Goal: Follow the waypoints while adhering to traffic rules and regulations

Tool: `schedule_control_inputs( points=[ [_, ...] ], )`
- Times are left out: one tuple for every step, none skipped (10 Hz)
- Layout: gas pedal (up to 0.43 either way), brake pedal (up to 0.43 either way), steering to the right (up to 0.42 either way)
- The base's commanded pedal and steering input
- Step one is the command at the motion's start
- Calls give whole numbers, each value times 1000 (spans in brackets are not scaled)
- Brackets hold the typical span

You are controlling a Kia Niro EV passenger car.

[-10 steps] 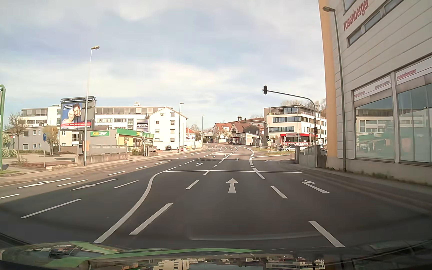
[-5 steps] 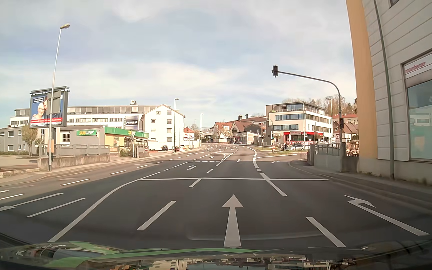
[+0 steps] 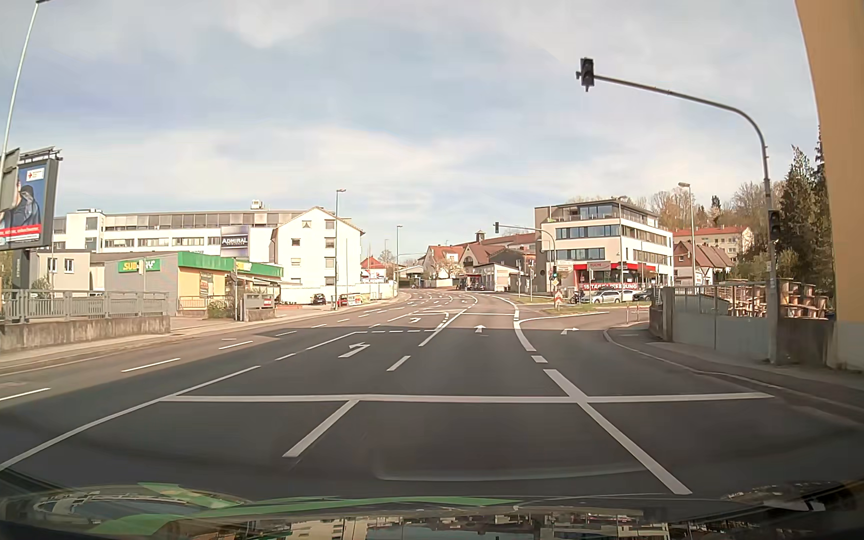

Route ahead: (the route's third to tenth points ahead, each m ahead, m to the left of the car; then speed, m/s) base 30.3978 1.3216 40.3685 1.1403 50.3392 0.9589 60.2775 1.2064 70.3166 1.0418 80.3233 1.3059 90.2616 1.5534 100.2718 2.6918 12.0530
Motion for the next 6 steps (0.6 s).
schedule_control_inputs(
  points=[
    [110,0,4],
    [110,0,5],
    [110,0,6],
    [110,0,6],
    [110,0,6],
    [98,0,6]
  ],
)
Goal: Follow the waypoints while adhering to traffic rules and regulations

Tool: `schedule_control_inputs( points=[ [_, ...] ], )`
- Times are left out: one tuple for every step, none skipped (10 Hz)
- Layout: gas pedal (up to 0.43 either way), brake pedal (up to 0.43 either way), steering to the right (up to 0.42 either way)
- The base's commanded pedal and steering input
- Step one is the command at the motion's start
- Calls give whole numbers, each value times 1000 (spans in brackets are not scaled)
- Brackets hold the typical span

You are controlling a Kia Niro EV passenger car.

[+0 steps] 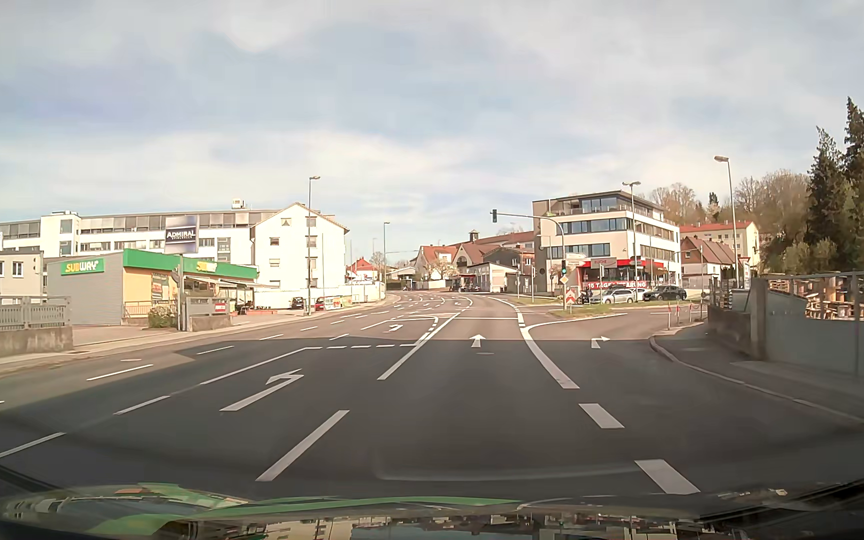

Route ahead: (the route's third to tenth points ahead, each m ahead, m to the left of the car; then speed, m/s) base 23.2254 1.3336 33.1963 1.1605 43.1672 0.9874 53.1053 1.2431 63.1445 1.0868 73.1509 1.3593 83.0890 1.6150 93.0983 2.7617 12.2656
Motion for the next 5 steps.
schedule_control_inputs(
  points=[
    [98,0,7],
    [98,0,8],
    [98,0,10],
    [98,0,10],
    [98,0,11]
  ],
)
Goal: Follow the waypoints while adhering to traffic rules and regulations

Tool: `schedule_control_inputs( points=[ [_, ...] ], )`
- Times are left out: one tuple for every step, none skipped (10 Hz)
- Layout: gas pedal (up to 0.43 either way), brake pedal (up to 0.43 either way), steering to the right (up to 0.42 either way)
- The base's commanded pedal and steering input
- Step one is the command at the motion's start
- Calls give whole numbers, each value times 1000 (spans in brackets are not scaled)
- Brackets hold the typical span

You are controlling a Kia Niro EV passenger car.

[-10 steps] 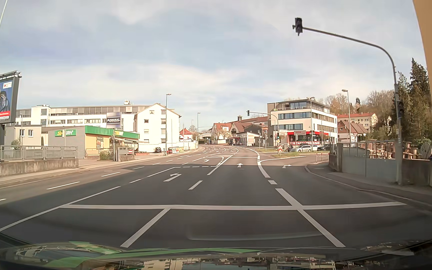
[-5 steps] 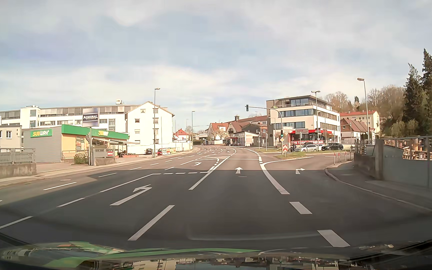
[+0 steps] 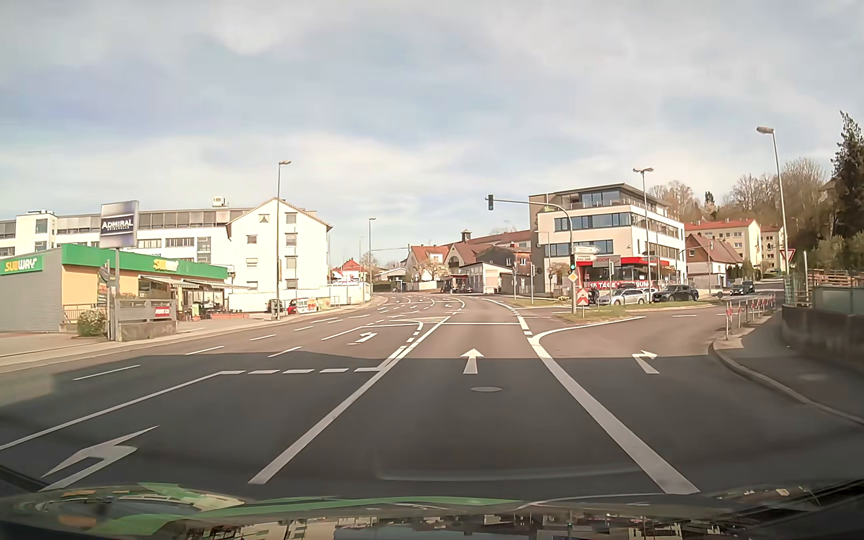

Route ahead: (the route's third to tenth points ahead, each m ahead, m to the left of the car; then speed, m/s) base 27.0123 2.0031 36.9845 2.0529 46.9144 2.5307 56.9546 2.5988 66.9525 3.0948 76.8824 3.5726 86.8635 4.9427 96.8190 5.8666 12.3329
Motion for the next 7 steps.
schedule_control_inputs(
  points=[
    [110,0,11],
    [110,0,11],
    [110,0,11],
    [118,0,11],
    [118,0,11],
    [118,0,11],
    [118,0,11]
  ],
)
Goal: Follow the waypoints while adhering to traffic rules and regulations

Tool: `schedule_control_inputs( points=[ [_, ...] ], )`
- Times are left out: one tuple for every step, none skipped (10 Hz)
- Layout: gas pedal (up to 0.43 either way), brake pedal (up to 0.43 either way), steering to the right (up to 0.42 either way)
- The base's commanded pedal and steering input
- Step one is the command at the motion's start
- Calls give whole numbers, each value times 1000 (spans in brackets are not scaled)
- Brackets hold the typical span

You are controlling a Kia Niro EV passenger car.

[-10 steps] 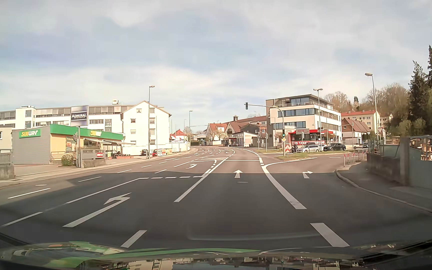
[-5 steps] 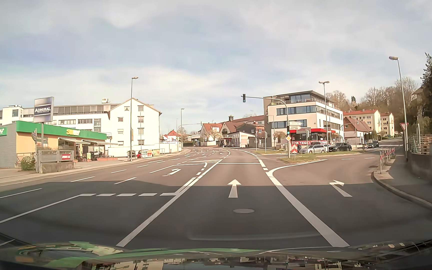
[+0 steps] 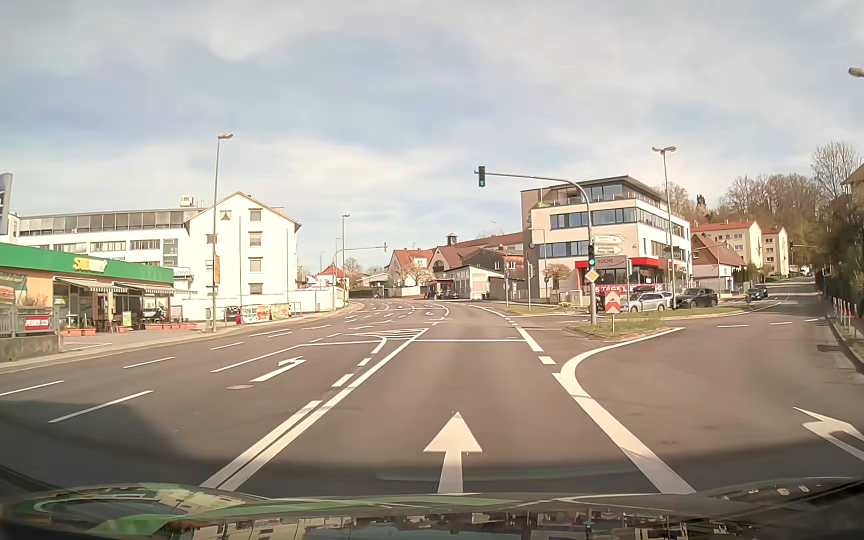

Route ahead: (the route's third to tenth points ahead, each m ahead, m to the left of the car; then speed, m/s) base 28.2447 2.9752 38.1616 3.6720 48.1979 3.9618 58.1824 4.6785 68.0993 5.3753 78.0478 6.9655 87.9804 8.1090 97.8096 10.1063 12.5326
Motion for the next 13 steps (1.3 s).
schedule_control_inputs(
  points=[
    [118,0,10],
    [118,0,7],
    [118,0,4],
    [118,0,2],
    [118,0,3],
    [118,0,2],
    [110,0,1],
    [87,0,0],
    [87,0,-2],
    [87,0,-4],
    [98,0,-7],
    [110,0,-10],
    [118,0,-10]
  ],
)
